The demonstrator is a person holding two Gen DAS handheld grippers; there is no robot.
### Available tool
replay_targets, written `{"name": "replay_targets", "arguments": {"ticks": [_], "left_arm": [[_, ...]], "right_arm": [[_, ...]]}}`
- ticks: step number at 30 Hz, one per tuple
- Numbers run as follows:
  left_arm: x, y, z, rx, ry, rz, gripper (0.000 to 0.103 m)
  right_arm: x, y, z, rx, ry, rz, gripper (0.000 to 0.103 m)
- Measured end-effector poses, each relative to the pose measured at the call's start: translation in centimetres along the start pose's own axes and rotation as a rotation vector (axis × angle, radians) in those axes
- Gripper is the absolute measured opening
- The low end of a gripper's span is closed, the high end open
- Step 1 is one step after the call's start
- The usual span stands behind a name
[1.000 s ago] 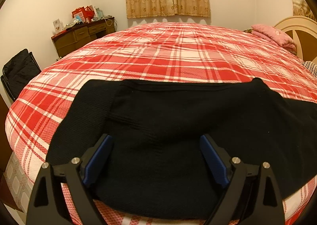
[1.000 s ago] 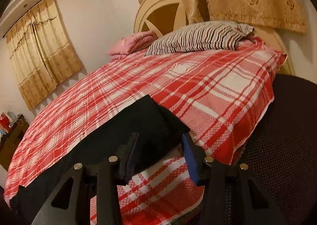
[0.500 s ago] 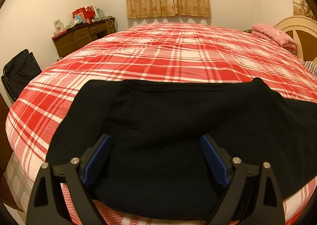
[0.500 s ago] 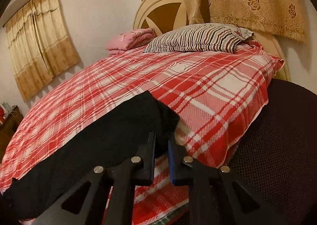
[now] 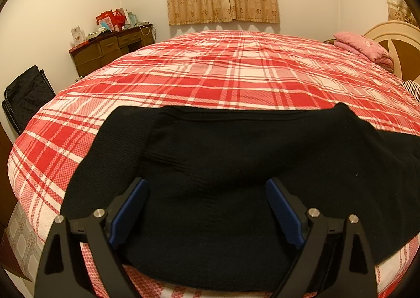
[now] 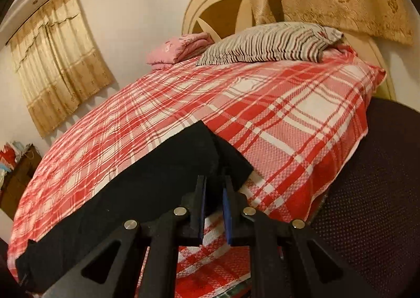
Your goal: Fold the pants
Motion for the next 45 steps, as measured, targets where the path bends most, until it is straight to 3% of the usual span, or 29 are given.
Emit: {"name": "replay_targets", "arguments": {"ticks": [4,10,15,16,18,20,22,27,30,33,35,38,39,45], "left_arm": [[0.0,0.0,0.0,0.003,0.0,0.002,0.094],[0.0,0.1,-0.1,0.001,-0.001,0.003,0.095],[0.0,0.1,-0.1,0.002,0.001,0.005,0.095],[0.0,0.1,-0.1,0.001,0.0,0.004,0.095],[0.0,0.2,-0.1,-0.002,-0.002,0.003,0.095],[0.0,0.2,-0.1,-0.002,-0.001,0.003,0.095],[0.1,0.2,-0.1,-0.002,-0.002,0.004,0.095],[0.1,0.2,-0.1,-0.002,-0.002,0.006,0.095],[0.2,0.2,-0.1,0.0,-0.001,0.008,0.095],[0.2,0.2,-0.1,-0.002,-0.001,0.008,0.095],[0.2,0.2,-0.1,-0.007,-0.001,0.01,0.096],[0.0,0.2,-0.1,-0.012,0.001,0.016,0.096],[-0.1,0.2,-0.2,-0.011,0.0,0.016,0.096],[-0.1,0.3,-0.2,-0.008,0.001,0.012,0.096]], "right_arm": [[0.6,0.9,1.3,-0.045,0.091,-0.038,0.007],[-0.8,-1.2,0.5,0.013,0.088,-0.057,0.008],[-0.9,-0.9,0.6,-0.013,0.089,-0.064,0.012],[-1.2,-0.4,0.6,-0.025,0.059,-0.054,0.015],[-2.2,1.0,0.5,-0.069,-0.021,-0.069,0.032],[-3.6,3.1,0.3,-0.154,-0.117,-0.074,0.064],[-3.9,3.9,0.3,-0.193,-0.147,-0.04,0.073],[-2.8,1.9,0.5,-0.13,-0.08,-0.007,0.073],[-1.5,-0.8,0.1,-0.018,0.014,-0.081,0.073],[-0.9,-1.1,-0.1,-0.018,0.067,-0.121,0.073],[-0.3,-1.1,-0.1,-0.007,0.108,-0.126,0.053],[0.8,-1.1,0.1,0.0,0.178,-0.132,0.034],[0.9,-1.1,0.2,0.004,0.185,-0.138,0.034],[-1.5,-1.4,0.2,-0.02,-0.04,0.002,0.038]]}}
Point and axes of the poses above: each gripper's, at about its wrist camera, not at the fingertips, and y roughly against the way its jaws point, x to its left, z to its top, the point moved 4 cm from there along -y, roughly the way its jaws point, and after that the axes turned 14 degrees about y, right-handed, at the moved point
